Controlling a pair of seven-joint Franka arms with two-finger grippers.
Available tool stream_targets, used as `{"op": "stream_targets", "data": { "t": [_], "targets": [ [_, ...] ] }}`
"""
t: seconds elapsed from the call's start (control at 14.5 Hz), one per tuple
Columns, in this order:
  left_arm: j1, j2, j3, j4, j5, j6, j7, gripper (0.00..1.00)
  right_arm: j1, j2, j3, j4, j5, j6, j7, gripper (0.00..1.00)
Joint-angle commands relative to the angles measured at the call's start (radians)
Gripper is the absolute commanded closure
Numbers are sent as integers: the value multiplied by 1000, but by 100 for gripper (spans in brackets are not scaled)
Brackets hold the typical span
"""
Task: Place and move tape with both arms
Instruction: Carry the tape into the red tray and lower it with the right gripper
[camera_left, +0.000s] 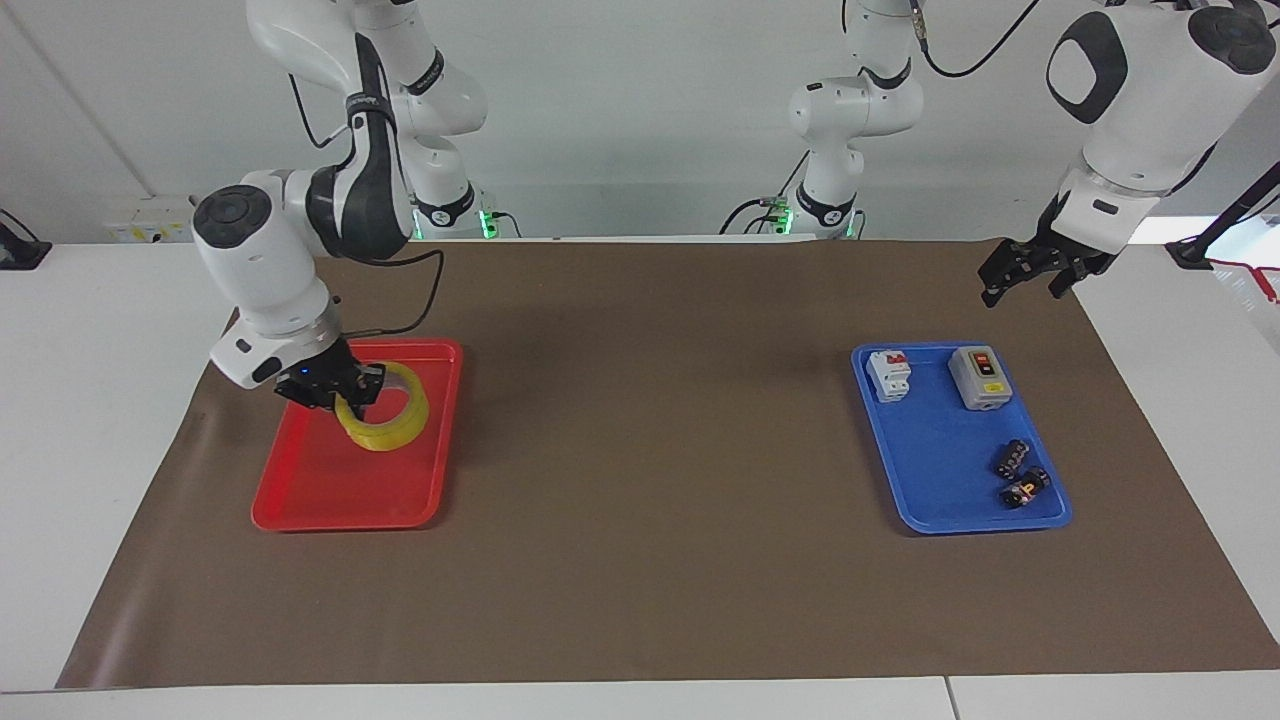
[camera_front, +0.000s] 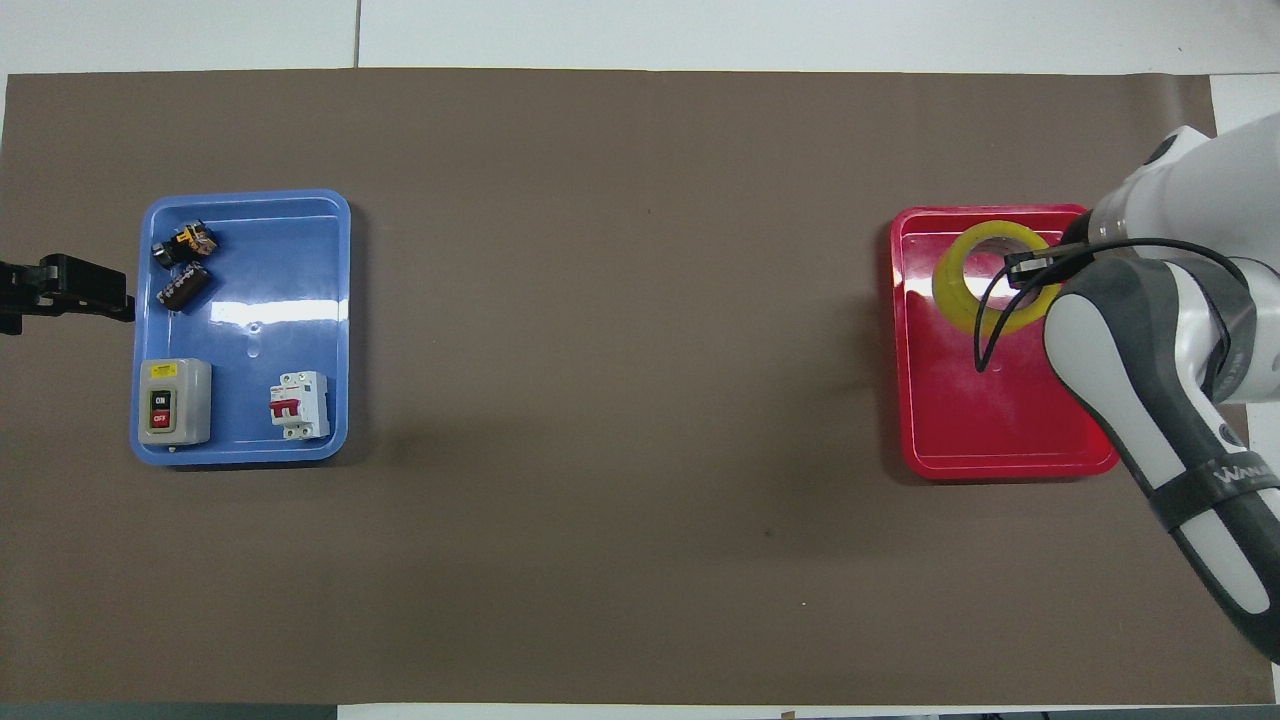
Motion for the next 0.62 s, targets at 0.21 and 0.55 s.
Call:
{"op": "stream_targets", "data": {
  "t": [0.21,0.55],
  "targets": [
    [-3,-28,6,-27,-23,7,10,0,-64,-79,17,-207,-8,198,-75,100],
    [-3,-28,6,-27,-23,7,10,0,-85,-42,17,-279,-8,325,-76,100]
  ]
}}
